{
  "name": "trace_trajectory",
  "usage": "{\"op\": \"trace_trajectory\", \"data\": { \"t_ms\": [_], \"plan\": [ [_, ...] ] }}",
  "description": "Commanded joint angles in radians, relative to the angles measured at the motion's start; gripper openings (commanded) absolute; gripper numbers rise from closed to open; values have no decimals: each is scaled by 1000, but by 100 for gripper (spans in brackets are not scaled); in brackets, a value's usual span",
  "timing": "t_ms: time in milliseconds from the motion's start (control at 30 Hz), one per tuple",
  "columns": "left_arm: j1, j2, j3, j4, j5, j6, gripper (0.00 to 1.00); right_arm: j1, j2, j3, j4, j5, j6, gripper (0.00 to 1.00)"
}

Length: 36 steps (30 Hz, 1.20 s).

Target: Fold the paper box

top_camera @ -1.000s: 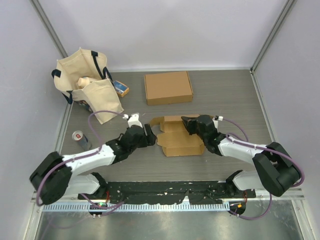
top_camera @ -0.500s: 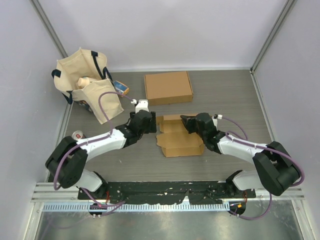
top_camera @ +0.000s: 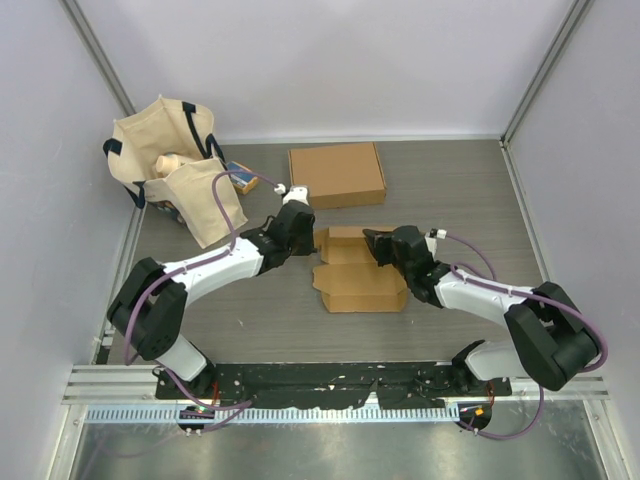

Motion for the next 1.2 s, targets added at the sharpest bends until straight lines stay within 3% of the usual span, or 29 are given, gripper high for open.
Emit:
{"op": "trace_trajectory", "data": {
  "t_ms": [0,367,500,667,700,800,900,1000,1167],
  "plan": [
    [0,-9,37,7,146,-134,1,10,18,-30,55,9,-16,2],
    [-8,21,6,101,223,-233,0,34,18,-102,107,44,-44,2],
    [-12,23,-71,176,208,-225,0,34,-19,-119,118,69,-217,2],
    [-17,-32,-189,300,222,-201,25,34,-33,-181,180,100,-275,2],
    [-18,-56,-215,331,234,-193,36,34,-33,-187,194,103,-275,2],
    [-15,-158,-311,437,226,-161,54,34,-23,-203,229,100,-283,2],
    [-17,-257,-370,451,190,-104,64,34,-25,-197,227,100,-285,2],
    [-17,-342,-413,426,102,-78,63,34,-28,-189,219,97,-280,2],
    [-15,-307,-361,310,-39,-28,40,33,-39,-181,199,101,-274,2]
  ]
}}
